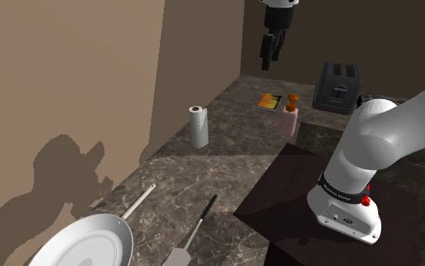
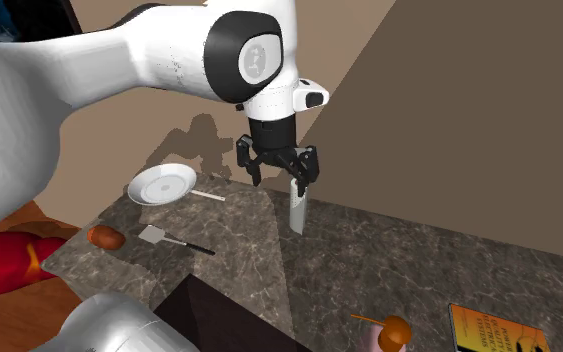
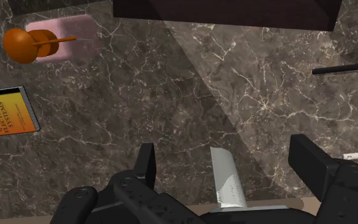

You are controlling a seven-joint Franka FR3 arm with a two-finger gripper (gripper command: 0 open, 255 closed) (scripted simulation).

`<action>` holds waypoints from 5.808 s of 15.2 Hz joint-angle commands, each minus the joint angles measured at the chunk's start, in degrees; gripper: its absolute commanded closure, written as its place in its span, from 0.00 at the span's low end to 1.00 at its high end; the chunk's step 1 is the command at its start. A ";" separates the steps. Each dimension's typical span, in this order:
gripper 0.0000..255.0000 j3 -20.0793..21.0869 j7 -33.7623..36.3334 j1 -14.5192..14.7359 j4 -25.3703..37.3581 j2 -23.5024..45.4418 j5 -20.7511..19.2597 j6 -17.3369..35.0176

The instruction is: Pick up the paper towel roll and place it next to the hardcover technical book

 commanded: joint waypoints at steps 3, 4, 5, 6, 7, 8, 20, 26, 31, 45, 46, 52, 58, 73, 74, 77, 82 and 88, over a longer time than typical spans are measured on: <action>0.00 0.59 1.16 0.33 -0.19 3.29 0.48 3.38; 0.00 0.87 1.72 0.49 -0.17 5.02 0.69 5.04; 0.00 1.15 2.28 0.64 -0.07 6.80 0.89 6.67; 0.00 1.44 2.82 0.78 0.12 8.63 1.08 8.26; 0.00 1.72 3.35 0.92 0.39 10.50 1.26 9.82; 0.00 1.99 3.88 1.05 0.73 12.42 1.41 11.35; 0.00 4.80 9.80 2.27 11.02 37.38 1.90 25.55; 0.00 5.60 12.54 2.96 20.28 50.54 1.25 29.21; 0.00 5.77 13.90 3.47 26.21 58.19 0.77 30.81; 0.00 5.60 14.11 3.39 24.40 60.72 0.45 35.14; 1.00 5.60 14.11 3.39 24.40 60.72 0.45 35.14; 1.00 5.61 14.10 3.39 24.33 60.63 0.46 35.12; 1.00 5.66 13.93 3.37 25.27 59.59 0.61 33.15; 1.00 5.83 13.13 3.34 31.36 55.31 1.24 22.80; 1.00 5.83 13.08 3.34 31.87 55.11 1.27 22.09; 1.00 5.85 12.94 3.34 33.50 54.57 1.35 19.93; 1.00 5.88 12.72 3.36 36.50 53.92 1.47 16.28; 1.00 5.91 12.48 3.39 40.61 53.53 1.57 11.79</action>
